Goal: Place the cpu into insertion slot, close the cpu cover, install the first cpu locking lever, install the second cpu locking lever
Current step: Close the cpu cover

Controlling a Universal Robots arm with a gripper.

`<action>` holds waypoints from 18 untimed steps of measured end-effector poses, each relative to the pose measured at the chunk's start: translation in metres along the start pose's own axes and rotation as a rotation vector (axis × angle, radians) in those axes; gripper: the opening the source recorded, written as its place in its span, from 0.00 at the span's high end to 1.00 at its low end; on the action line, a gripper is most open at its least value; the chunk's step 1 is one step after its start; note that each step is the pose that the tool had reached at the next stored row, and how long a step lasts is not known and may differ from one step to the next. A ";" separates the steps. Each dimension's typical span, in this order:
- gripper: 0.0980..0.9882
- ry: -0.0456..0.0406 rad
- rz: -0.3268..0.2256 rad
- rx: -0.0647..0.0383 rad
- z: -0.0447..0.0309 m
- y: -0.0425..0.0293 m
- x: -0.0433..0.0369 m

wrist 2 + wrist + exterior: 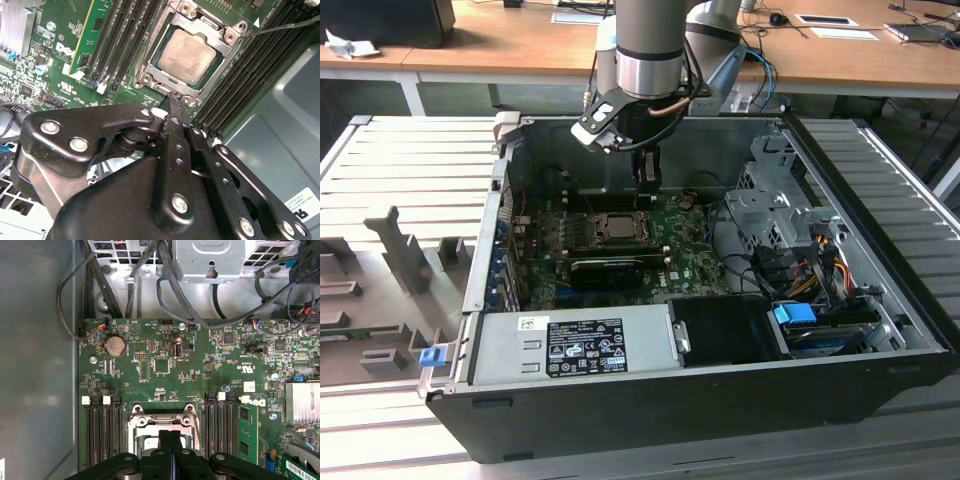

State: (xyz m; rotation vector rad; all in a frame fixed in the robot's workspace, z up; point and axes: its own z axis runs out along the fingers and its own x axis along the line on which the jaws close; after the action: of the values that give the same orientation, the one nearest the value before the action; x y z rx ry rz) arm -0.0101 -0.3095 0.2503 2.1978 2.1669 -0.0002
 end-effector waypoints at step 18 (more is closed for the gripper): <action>0.99 0.0001 0.000 0.000 -0.0003 -0.0099 -0.0001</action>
State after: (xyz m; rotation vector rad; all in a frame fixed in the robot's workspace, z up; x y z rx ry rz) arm -0.0200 -0.3095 0.2502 2.1978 2.1669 -0.0001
